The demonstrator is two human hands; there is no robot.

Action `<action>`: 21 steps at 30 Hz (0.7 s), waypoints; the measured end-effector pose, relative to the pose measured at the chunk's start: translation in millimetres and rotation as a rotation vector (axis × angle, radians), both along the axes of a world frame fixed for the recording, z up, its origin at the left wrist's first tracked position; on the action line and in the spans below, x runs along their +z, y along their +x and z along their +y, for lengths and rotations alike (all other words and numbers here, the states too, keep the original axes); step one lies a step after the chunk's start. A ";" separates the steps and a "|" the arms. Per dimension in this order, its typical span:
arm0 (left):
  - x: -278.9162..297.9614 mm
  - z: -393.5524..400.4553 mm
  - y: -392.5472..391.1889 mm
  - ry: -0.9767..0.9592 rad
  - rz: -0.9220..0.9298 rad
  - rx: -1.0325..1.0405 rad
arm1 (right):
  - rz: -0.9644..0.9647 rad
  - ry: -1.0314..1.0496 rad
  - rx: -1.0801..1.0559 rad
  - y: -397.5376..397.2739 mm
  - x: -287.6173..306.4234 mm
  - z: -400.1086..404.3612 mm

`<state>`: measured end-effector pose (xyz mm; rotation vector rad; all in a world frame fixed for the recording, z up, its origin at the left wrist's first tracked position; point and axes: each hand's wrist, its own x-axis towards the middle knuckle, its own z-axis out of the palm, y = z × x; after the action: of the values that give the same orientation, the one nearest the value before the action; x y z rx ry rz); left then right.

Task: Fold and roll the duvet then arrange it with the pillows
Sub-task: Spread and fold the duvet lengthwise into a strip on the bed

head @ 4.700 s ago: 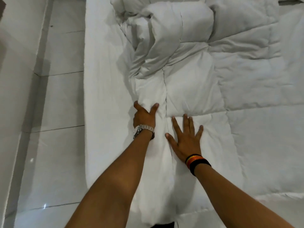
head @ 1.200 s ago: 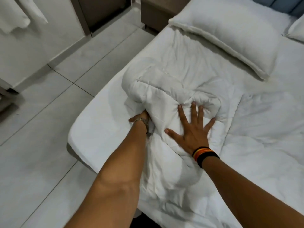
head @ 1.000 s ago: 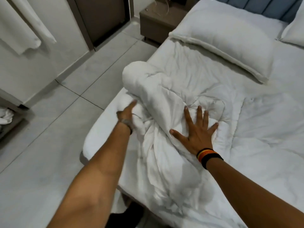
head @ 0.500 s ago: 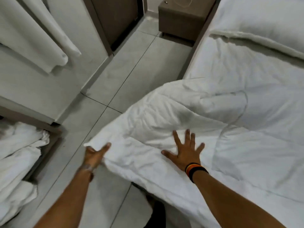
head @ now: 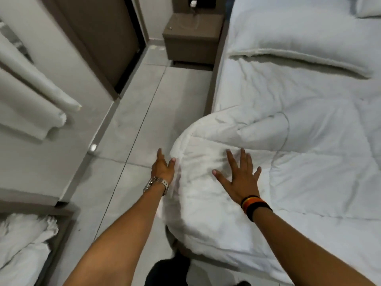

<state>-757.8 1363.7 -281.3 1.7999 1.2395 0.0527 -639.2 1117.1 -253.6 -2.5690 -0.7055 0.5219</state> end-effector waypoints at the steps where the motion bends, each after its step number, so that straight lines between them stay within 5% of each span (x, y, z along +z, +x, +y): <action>1: 6.2 5.2 29.0 0.042 -0.029 -0.096 | -0.003 0.025 -0.053 6.3 1.3 3.7; 6: 12.9 30.6 179.4 0.143 -0.161 -0.470 | -0.009 0.068 -0.282 31.3 -12.6 28.4; 12: -27.9 54.3 289.3 -0.022 0.081 -1.081 | 0.003 0.060 -0.557 20.6 -52.9 81.9; 18: -14.8 61.5 304.2 -0.180 0.088 -1.048 | 0.115 0.030 -0.707 25.4 -45.1 121.4; 21: 28.4 86.3 293.5 -0.092 -0.201 -0.854 | 0.078 0.062 -0.760 28.2 -27.3 129.2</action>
<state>-464.3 1450.0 -252.9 2.0424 0.2640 -0.2940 -610.9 1246.3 -280.9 -2.4867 0.2900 0.3263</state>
